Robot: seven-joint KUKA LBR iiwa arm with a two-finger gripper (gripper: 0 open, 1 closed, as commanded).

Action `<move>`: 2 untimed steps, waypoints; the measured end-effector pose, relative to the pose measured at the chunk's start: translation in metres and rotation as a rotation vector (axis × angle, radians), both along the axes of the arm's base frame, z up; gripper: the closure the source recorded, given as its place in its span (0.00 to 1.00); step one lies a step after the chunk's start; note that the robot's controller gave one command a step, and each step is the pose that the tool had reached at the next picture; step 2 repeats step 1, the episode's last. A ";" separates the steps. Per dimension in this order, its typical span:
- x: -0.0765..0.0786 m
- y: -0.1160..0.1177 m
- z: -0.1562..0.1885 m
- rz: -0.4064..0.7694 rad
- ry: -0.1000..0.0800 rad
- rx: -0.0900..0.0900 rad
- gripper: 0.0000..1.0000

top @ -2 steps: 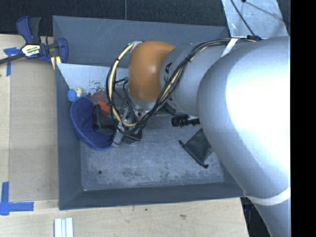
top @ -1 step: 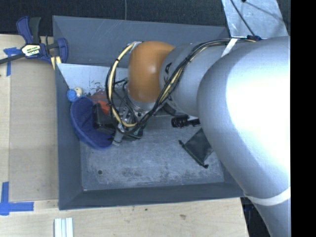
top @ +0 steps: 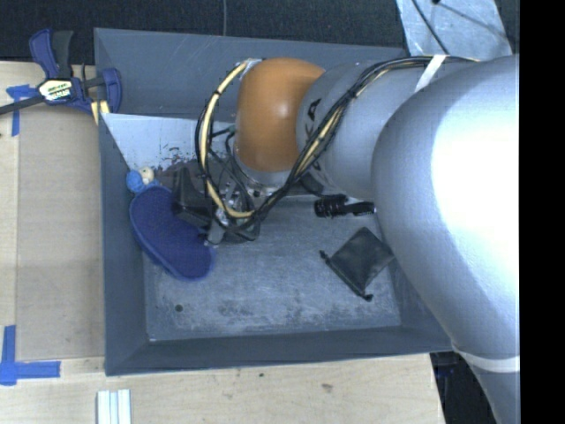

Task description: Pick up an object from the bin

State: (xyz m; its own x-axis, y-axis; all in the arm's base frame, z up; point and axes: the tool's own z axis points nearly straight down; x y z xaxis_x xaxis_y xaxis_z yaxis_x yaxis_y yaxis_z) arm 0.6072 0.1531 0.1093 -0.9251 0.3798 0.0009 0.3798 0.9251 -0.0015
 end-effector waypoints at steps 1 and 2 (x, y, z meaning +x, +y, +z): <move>0.000 -0.001 0.045 0.000 0.000 0.000 1.00; 0.000 -0.001 0.045 0.000 0.000 0.000 1.00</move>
Offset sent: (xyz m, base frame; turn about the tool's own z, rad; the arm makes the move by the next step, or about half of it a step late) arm -0.0001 0.0000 0.0454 0.0000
